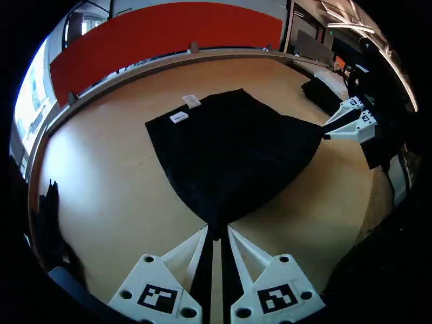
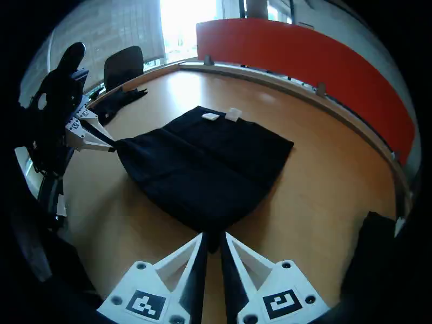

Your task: Fold towel

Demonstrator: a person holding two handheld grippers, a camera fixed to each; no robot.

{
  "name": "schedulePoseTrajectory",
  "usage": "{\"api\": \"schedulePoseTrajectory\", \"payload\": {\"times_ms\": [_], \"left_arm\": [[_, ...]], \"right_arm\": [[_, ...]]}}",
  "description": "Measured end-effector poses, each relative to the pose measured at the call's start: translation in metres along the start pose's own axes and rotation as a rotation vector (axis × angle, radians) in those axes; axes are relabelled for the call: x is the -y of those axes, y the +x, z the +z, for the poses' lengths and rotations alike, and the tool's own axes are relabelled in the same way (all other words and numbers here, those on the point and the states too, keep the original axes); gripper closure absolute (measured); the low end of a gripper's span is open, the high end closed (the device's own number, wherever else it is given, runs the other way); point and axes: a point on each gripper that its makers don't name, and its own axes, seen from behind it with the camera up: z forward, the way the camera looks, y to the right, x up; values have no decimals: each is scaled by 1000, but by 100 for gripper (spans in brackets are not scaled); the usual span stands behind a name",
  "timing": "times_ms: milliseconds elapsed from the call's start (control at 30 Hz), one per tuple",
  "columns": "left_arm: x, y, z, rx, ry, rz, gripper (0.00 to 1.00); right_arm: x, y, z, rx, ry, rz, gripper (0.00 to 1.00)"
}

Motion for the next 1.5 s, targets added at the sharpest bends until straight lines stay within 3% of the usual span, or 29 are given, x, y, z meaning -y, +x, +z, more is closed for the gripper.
{"api": "schedulePoseTrajectory", "payload": {"times_ms": [800, 1100, 1500], "left_arm": [[-13, 41, -72, -52, -8, -33, 91], [-18, 47, -86, -66, -21, -37, 91], [-19, 46, -88, -68, -14, -34, 91]], "right_arm": [[16, 44, -65, -61, -15, -36, 85], [20, 45, -80, -66, -13, -32, 85], [21, 44, -81, -65, -14, -44, 85]]}}
